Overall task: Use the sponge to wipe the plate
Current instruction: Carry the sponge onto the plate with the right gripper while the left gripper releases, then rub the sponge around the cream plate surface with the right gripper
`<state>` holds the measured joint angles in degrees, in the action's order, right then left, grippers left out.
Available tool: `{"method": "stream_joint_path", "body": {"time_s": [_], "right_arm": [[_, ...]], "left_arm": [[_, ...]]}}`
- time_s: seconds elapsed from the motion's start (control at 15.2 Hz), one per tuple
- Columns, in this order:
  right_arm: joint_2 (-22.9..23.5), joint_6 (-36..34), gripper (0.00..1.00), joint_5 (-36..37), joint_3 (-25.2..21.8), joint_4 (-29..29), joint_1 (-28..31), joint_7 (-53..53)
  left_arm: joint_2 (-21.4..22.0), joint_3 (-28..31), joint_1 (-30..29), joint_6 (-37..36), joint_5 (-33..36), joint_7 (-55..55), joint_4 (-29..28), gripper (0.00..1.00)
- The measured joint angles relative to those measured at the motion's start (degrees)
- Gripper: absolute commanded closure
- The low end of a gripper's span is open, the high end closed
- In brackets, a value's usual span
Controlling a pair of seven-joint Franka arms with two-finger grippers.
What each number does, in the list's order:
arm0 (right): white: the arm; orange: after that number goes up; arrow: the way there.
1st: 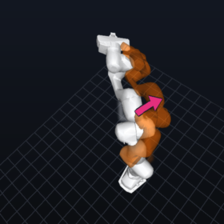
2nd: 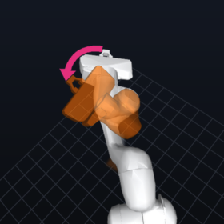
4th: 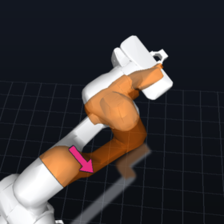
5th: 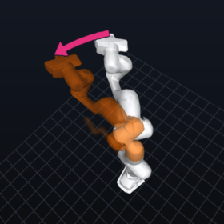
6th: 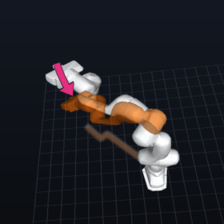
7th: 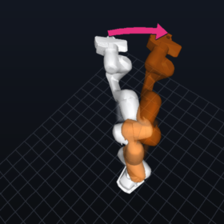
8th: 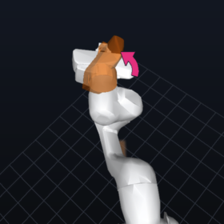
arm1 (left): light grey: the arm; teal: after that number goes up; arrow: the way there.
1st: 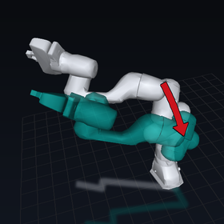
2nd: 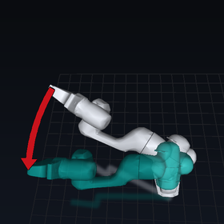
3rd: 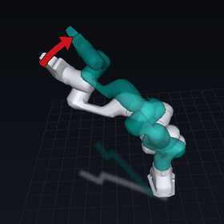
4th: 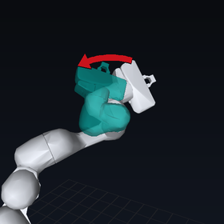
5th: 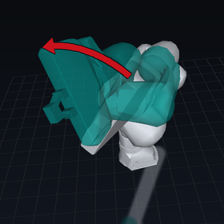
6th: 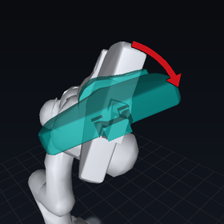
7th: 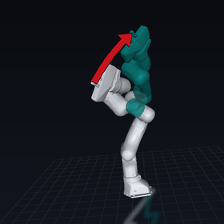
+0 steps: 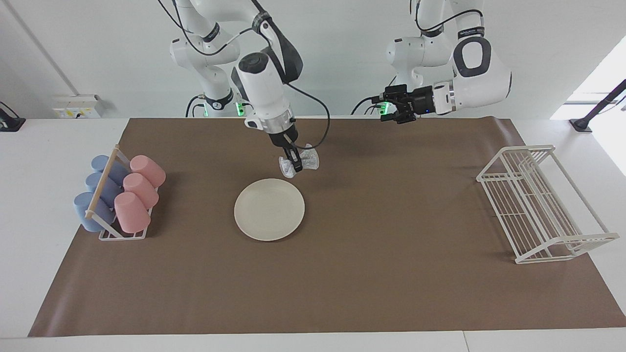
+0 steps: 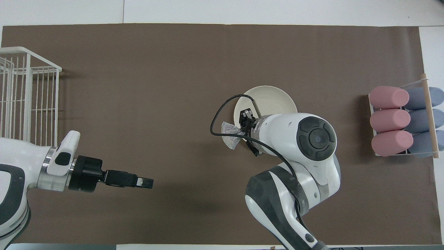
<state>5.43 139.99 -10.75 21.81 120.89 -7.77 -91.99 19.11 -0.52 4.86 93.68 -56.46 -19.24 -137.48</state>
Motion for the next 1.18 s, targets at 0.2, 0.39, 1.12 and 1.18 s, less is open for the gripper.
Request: {"method": "stream_joint_path", "body": {"time_s": [0.2,0.39,1.12,1.18], "right_arm": [[5.6,6.5,1.00,0.0,0.0,2.8,3.0,7.0],[9.7,9.1,1.00,0.0,0.0,3.1,4.7,9.6],[11.5,12.0,1.00,-0.2,0.4,3.0,12.1,24.6],[11.5,12.0,1.00,-0.2,0.5,3.0,12.5,25.1]], "left_arm": [[0.0,0.0,0.0,4.3,8.7,2.9,0.7,0.00],[0.0,0.0,0.0,8.6,16.9,4.8,0.8,0.00],[-0.5,-2.5,0.2,18.1,35.9,10.4,1.1,0.00],[-0.5,-2.4,0.1,18.1,35.9,10.4,1.1,0.00]]}}
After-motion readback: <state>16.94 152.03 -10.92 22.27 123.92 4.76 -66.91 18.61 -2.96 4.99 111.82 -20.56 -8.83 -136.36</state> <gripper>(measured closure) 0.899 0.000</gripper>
